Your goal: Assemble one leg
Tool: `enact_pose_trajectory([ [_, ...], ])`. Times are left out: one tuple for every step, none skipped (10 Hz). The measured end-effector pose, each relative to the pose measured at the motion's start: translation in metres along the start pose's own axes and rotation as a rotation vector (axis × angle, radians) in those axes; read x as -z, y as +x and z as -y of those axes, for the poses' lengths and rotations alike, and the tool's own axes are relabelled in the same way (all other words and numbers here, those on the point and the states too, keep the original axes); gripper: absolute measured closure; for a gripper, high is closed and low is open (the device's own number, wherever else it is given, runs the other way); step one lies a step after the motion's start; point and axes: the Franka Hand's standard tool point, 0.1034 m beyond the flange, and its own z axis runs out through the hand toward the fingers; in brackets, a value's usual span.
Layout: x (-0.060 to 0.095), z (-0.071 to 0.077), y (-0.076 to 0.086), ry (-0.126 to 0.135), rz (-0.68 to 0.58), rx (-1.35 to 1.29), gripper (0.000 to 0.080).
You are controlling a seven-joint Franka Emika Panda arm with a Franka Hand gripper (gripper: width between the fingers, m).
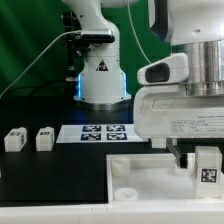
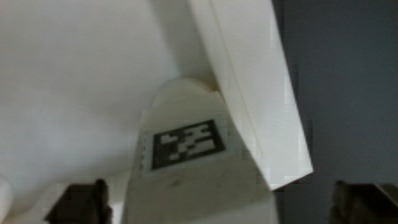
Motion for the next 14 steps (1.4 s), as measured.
enact_pose_trajectory([
  [0.0001,-0.0006,0.0004,-0.001,0.000,0.000,0.0276],
  [0.0000,0.0005,-0.0003,0.005,0.002,-0.073,0.0414],
  [-0.0007,-0.0031,-0.0005,0.000,0.007,-0.201,0.0501],
  [-0.0007,-0.0036,-0.0003,-0.001,0.006,-0.281,0.0501],
  [-0.0004,-0.0047,0.0007,0.004,0.009,-0.378,0.0501],
  [0.0000,-0.0070,0.0016,0.017,0.023,-0.537,0.0501],
  [-0.0006,-0.0063,0.0000,0.025,0.035,-0.681,0.0501],
  [-0.0009,-0.0059,-0.0007,0.027,0.041,-0.795,0.0501],
  [-0.0015,-0.0044,-0.0021,0.034,0.051,-0.971,0.0501],
  [-0.0019,-0.0042,-0.0022,0.051,0.060,-1.116,0.0501],
  [-0.0021,-0.0035,-0.0027,0.074,0.070,-1.272,0.0501],
  [-0.0027,-0.0036,-0.0034,0.096,0.075,-1.429,0.0501],
  [-0.0028,-0.0044,-0.0034,0.107,0.076,-1.492,0.0501],
  [-0.0026,-0.0047,-0.0035,0.109,0.076,-1.505,0.0501],
])
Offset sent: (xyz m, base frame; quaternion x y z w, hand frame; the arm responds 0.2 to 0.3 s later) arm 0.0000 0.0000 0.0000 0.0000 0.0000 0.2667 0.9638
